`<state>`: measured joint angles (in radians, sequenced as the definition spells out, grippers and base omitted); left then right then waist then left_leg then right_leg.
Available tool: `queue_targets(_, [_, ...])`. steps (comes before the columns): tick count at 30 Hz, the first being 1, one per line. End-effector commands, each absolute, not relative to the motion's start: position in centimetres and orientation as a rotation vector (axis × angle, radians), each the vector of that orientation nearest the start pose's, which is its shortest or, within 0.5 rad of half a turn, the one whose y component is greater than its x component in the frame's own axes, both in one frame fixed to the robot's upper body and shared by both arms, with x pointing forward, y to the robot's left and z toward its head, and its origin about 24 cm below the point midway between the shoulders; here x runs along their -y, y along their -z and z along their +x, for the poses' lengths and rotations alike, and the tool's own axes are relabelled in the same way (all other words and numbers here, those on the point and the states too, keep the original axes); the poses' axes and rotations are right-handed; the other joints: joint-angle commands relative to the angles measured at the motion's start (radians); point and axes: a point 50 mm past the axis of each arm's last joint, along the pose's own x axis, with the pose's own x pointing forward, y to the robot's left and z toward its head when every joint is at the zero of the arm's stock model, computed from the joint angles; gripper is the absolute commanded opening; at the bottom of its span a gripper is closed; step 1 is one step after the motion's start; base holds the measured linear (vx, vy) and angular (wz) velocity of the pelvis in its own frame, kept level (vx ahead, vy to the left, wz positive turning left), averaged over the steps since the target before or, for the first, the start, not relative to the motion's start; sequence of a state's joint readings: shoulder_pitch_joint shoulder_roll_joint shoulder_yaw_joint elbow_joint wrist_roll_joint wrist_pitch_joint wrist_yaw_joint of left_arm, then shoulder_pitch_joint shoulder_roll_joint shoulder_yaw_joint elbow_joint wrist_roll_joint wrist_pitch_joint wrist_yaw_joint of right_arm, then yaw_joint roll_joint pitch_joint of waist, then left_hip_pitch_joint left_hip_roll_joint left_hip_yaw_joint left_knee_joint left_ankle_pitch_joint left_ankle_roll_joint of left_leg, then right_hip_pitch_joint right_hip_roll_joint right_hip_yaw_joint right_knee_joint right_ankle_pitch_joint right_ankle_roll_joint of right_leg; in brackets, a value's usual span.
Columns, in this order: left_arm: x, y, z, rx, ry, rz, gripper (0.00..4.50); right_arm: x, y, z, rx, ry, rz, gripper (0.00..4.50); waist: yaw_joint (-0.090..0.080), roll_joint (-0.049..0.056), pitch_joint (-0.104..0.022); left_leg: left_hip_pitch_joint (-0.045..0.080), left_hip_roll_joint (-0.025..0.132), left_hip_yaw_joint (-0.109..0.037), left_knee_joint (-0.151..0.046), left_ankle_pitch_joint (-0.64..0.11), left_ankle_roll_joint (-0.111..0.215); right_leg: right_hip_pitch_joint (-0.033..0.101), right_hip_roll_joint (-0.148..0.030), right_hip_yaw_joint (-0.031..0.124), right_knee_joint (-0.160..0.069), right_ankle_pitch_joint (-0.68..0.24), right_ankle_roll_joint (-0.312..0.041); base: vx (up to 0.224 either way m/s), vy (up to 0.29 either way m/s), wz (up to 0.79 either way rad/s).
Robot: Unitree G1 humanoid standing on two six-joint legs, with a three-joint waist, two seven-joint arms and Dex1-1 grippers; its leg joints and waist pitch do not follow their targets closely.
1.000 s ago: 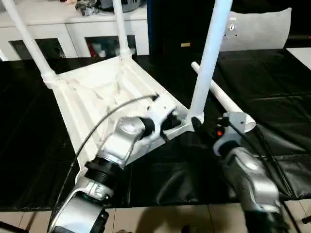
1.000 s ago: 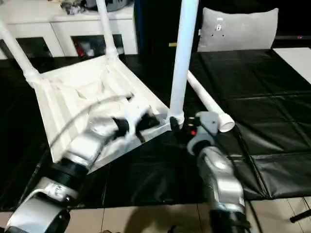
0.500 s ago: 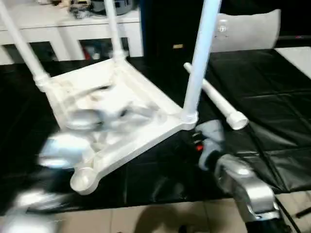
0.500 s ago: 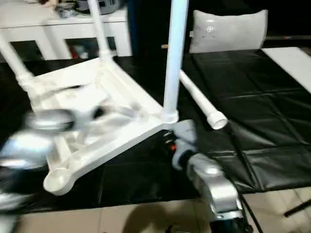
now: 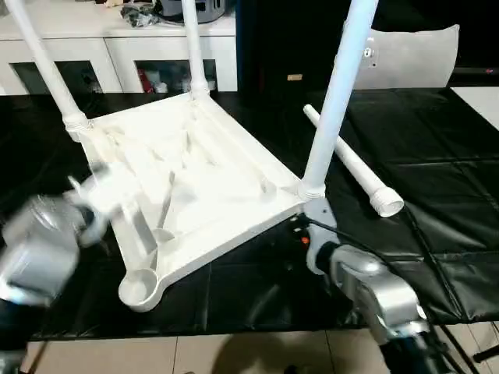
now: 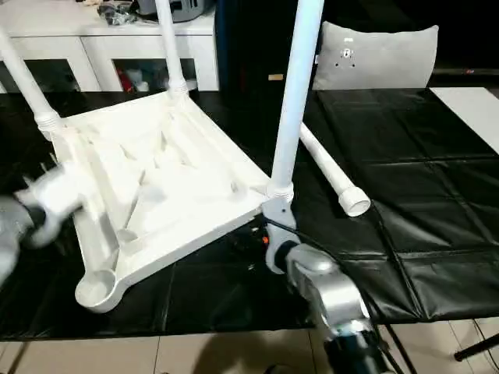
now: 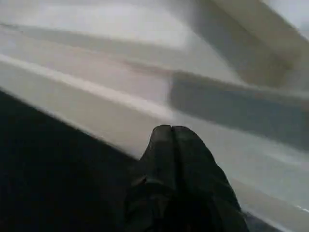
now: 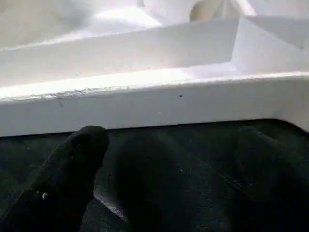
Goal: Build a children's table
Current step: Rotate table base
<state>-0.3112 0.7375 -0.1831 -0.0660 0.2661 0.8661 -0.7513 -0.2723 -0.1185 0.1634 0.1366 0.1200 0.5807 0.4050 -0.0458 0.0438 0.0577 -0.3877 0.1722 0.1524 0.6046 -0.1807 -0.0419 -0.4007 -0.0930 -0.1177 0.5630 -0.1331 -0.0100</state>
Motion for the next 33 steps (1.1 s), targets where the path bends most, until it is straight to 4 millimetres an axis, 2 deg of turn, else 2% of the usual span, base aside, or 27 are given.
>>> queue_targets(1, [-24.8,-8.9,27.5,-0.799,0.437,0.757,0.02,10.1,-2.8,28.9,-0.466,-0.575,-0.011,4.5,0.003,0.008,-0.063,0.019,0.047,-0.024,-0.087,-0.39,-0.017,0.04,-0.062,0.055,-0.06,-0.396,-0.172,0.0,0.0,0.0])
queue_targets(2, [-24.7,-8.6,27.2,-0.822,0.468,0.748,0.02,9.9,-2.8,29.2,-0.467,-0.573,-0.006,4.5,0.003,0.009,-0.064,0.023,0.049,-0.024,-0.087,-0.405,-0.021,0.038,-0.063,0.056,-0.061,-0.41,-0.171,0.0,0.0,0.0])
queue_targets(4, [-24.6,-8.4,26.9,-0.839,0.495,0.741,0.02,9.8,-2.7,29.3,-0.467,-0.572,-0.004,4.5,0.0,0.008,-0.061,0.02,0.047,-0.025,-0.088,-0.419,-0.023,0.039,-0.061,0.054,-0.061,-0.427,-0.163,0.0,0.0,0.0])
queue_targets(5, [-24.0,-8.1,26.2,-0.865,0.579,0.724,0.02,9.6,-2.7,29.8,-0.466,-0.569,-0.004,4.5,0.001,0.006,-0.061,0.023,0.048,-0.025,-0.087,-0.422,-0.023,0.037,-0.062,0.055,-0.064,-0.434,-0.161,0.0,0.0,0.0])
queue_targets(7, [-23.5,-8.0,25.6,-0.875,0.666,0.721,0.02,9.4,-2.6,30.2,-0.466,-0.567,-0.003,4.5,-0.003,0.007,-0.059,0.02,0.048,-0.029,-0.089,-0.448,-0.031,0.038,-0.063,0.054,-0.062,-0.459,-0.161,0.0,0.0,0.0])
queue_targets(8, [-23.2,-8.0,25.3,-0.889,0.703,0.707,0.02,9.4,-2.6,30.4,-0.465,-0.564,-0.007,4.5,-0.006,0.0,-0.058,0.022,0.048,-0.026,-0.088,-0.454,-0.03,0.035,-0.061,0.054,-0.065,-0.466,-0.157,0.0,0.0,0.0])
queue_targets(9, [-22.7,-8.0,24.8,-0.897,0.775,0.695,0.02,9.3,-2.6,30.6,-0.464,-0.563,-0.01,4.5,-0.004,0.003,-0.058,0.025,0.047,-0.027,-0.087,-0.457,-0.032,0.034,-0.064,0.055,-0.065,-0.475,-0.156,0.0,0.0,0.0])
queue_targets(10, [-22.2,-8.1,24.3,-0.91,0.834,0.67,0.02,9.2,-2.6,30.8,-0.461,-0.562,-0.015,4.5,-0.006,0.004,-0.057,0.022,0.046,-0.027,-0.087,-0.462,-0.031,0.034,-0.063,0.055,-0.066,-0.494,-0.152,0.0,0.0,0.0])
queue_targets(13, [-21.0,-8.3,23.7,-0.903,0.947,0.617,0.02,9.1,-2.7,31.3,-0.455,-0.56,-0.021,4.5,-0.015,0.002,-0.054,0.025,0.047,-0.032,-0.087,-0.507,-0.047,0.032,-0.061,0.053,-0.066,-0.521,-0.144,0.0,0.0,0.0])
queue_targets(16, [-19.4,-8.6,23.6,-0.857,1.045,0.566,0.02,9.2,-2.9,31.9,-0.445,-0.555,-0.031,4.5,-0.027,-0.002,-0.056,0.019,0.045,-0.033,-0.085,-0.498,-0.048,0.037,-0.062,0.053,-0.063,-0.517,-0.147,0.0,0.0,0.0])
queue_targets(17, [-18.2,-8.8,23.6,-0.821,1.109,0.533,0.02,9.2,-3.0,32.3,-0.439,-0.55,-0.035,4.5,-0.031,-0.001,-0.057,0.02,0.043,-0.03,-0.083,-0.49,-0.044,0.036,-0.063,0.054,-0.064,-0.517,-0.15,0.0,0.0,0.0])
queue_targets(19, [-17.4,-8.9,23.6,-0.796,1.145,0.516,0.02,9.2,-3.1,32.5,-0.435,-0.548,-0.036,4.5,-0.033,-0.001,-0.058,0.02,0.042,-0.029,-0.08,-0.483,-0.04,0.035,-0.063,0.053,-0.066,-0.52,-0.151,0.0,0.0,0.0])
queue_targets(20, [-17.1,-8.9,23.6,-0.787,1.156,0.51,0.02,9.2,-3.1,32.5,-0.434,-0.548,-0.036,4.5,-0.034,-0.004,-0.059,0.015,0.041,-0.027,-0.079,-0.464,-0.033,0.038,-0.062,0.054,-0.063,-0.515,-0.152,0.0,0.0,0.0])
queue_targets(23, [-15.8,-8.9,24.5,-0.717,1.18,0.491,0.02,9.2,-3.2,32.8,-0.427,-0.547,-0.038,4.5,-0.036,-0.006,-0.061,0.016,0.038,-0.023,-0.072,-0.44,-0.02,0.036,-0.061,0.054,-0.067,-0.533,-0.146,0.0,0.0,0.0])
queue_targets(25, [-14.3,-8.6,26.0,-0.64,1.162,0.471,0.02,9.4,-3.1,32.8,-0.424,-0.537,-0.046,4.5,-0.037,-0.004,-0.061,0.014,0.036,-0.021,-0.07,-0.431,-0.015,0.035,-0.057,0.05,-0.071,-0.54,-0.139,0.0,0.0,0.0])
queue_targets(26, [-14.0,-8.5,26.4,-0.629,1.144,0.467,0.02,9.4,-3.1,32.8,-0.423,-0.535,-0.046,4.5,-0.033,-0.002,-0.063,0.02,0.036,-0.021,-0.068,-0.432,-0.017,0.034,-0.056,0.049,-0.072,-0.539,-0.137,0.0,0.0,0.0])
queue_targets(28, [-13.7,-8.4,26.8,-0.611,1.143,0.471,0.02,9.5,-3.1,32.9,-0.423,-0.531,-0.046,4.5,-0.037,-0.006,-0.064,0.009,0.039,-0.026,-0.073,-0.43,-0.017,0.043,-0.057,0.046,-0.069,-0.533,-0.132,0.0,0.0,0.0])
queue_targets(29, [-13.2,-8.1,27.8,-0.578,1.103,0.474,0.02,9.9,-3.1,32.8,-0.42,-0.517,-0.048,4.5,-0.041,-0.006,-0.063,0.009,0.038,-0.025,-0.073,-0.437,-0.015,0.04,-0.056,0.046,-0.07,-0.536,-0.13,0.0,0.0,0.0])
queue_targets(30, [-13.2,-8.1,27.8,-0.578,1.103,0.474,0.02,9.9,-3.1,32.8,-0.42,-0.517,-0.048,4.5,-0.04,-0.006,-0.064,0.015,0.037,-0.023,-0.07,-0.44,-0.012,0.036,-0.054,0.046,-0.074,-0.542,-0.127,0.0,0.0,0.0])
queue_targets(31, [-12.6,-7.7,28.7,-0.548,1.057,0.479,0.02,10.4,-3.2,32.8,-0.413,-0.498,-0.05,4.5,-0.041,-0.007,-0.065,0.014,0.036,-0.023,-0.068,-0.436,-0.009,0.037,-0.056,0.046,-0.074,-0.544,-0.129,0.0,0.0,0.0])
queue_targets(32, [-12.3,-7.4,29.3,-0.531,1.018,0.468,0.02,10.9,-3.3,32.8,-0.404,-0.481,-0.052,4.5,-0.042,-0.002,-0.066,0.013,0.034,-0.023,-0.066,-0.432,-0.009,0.038,-0.054,0.043,-0.075,-0.55,-0.119,0.0,0.0,0.0])
queue_targets(33, [-12.1,-7.1,29.7,-0.525,0.993,0.466,0.02,11.2,-3.5,32.8,-0.396,-0.466,-0.055,4.5,-0.043,-0.006,-0.066,0.015,0.035,-0.019,-0.067,-0.429,-0.005,0.036,-0.051,0.043,-0.081,-0.55,-0.114,0.0,0.0,0.0])
